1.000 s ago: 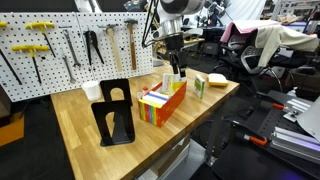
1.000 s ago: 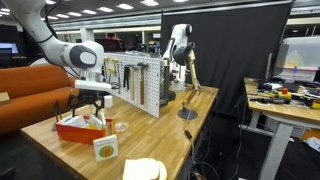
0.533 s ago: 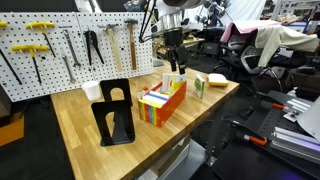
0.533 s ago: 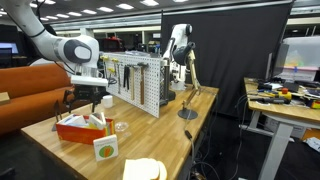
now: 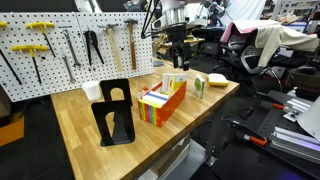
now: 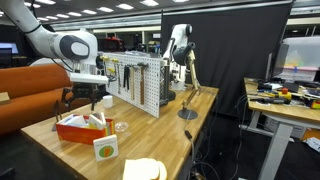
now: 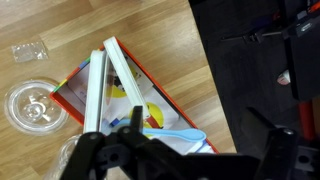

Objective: Move the green book forward. Pick up the yellow book from the book holder and put it on the table.

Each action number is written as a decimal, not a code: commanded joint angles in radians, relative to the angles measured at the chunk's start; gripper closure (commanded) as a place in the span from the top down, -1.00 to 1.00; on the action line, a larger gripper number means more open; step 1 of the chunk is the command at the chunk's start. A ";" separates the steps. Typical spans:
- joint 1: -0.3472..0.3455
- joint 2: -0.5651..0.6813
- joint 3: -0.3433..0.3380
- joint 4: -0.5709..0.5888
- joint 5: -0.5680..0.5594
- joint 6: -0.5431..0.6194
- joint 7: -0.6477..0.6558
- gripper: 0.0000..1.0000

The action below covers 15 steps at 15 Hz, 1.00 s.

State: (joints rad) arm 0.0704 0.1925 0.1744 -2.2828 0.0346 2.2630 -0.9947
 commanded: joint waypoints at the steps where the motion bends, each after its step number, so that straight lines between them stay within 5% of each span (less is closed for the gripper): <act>1: -0.011 0.036 0.000 0.019 0.022 0.059 -0.055 1.00; 13: -0.030 0.130 0.003 0.051 0.012 0.114 -0.038 0.98; 15: -0.037 0.144 0.006 0.055 0.028 0.117 -0.035 0.48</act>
State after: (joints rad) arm 0.0563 0.3114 0.1669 -2.2440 0.0336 2.3666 -1.0126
